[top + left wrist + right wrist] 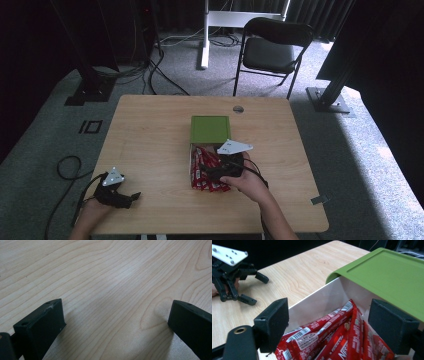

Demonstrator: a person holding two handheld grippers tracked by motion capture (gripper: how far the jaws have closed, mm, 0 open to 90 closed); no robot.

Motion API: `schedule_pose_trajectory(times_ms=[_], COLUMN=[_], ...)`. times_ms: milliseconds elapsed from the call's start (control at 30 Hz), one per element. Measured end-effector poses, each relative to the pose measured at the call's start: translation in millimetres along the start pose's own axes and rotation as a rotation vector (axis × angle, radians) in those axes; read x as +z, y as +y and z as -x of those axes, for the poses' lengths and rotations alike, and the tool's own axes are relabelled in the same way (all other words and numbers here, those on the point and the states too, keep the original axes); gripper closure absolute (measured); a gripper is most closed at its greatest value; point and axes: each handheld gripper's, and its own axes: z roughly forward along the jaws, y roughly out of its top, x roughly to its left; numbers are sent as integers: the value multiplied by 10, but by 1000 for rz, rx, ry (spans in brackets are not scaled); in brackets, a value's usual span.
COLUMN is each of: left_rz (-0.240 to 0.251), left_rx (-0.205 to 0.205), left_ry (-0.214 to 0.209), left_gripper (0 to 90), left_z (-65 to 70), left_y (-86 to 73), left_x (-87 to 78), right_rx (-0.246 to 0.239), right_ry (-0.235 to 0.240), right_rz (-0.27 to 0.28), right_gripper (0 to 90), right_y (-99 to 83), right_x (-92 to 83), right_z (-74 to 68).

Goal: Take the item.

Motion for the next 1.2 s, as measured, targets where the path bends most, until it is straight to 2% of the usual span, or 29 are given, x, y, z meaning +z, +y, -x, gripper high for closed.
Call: schedule_pose_trajectory(times_ms=[233, 333, 400, 500, 567, 633, 667, 767, 833, 900, 933, 1200], left_rz=[0, 0, 0, 0, 0, 0, 1, -1, -1, -2, -2, -2], left_rx=[1, 2, 3, 3, 2, 2, 0, 1, 1, 2, 2, 2], left_ry=[0, 0, 1, 1, 1, 1, 0, 0, 0, -1, 0, 0], left_gripper=[15, 15, 15, 15, 15, 15, 15, 15, 14, 15, 15, 15], left_z=[-1, -1, -2, -2, -2, -2, 0, 0, -1, -1, -1, -1], left_y=[0, 0, 1, 1, 1, 1, 0, 0, 0, 0, 0, 0], left_x=[0, -1, -1, -1, -1, -1, 0, -1, -1, -1, -1, -1], right_rx=[1, -14, 11, 43, 27, 35, 32, 48, 48, 63, 55, 90], right_ry=[-43, -46, -26, -42, -62, -60, -67, -79, -104, -106, -113, -128], right_rz=[-35, -47, -60, -69, -99, -102, -127, -162, -186, -205, -214, -226], right_gripper=[263, 370, 422, 432, 493, 493, 575, 630, 647, 668, 671, 673], right_y=[-42, -58, -61, -61, -63, -63, -71, -87, -98, -112, -118, -142], right_x=[120, 168, 186, 207, 229, 235, 256, 286, 307, 329, 342, 410], right_z=[-30, -40, -51, -75, -82, -84, -97, -107, -113, -115, -125, -142])
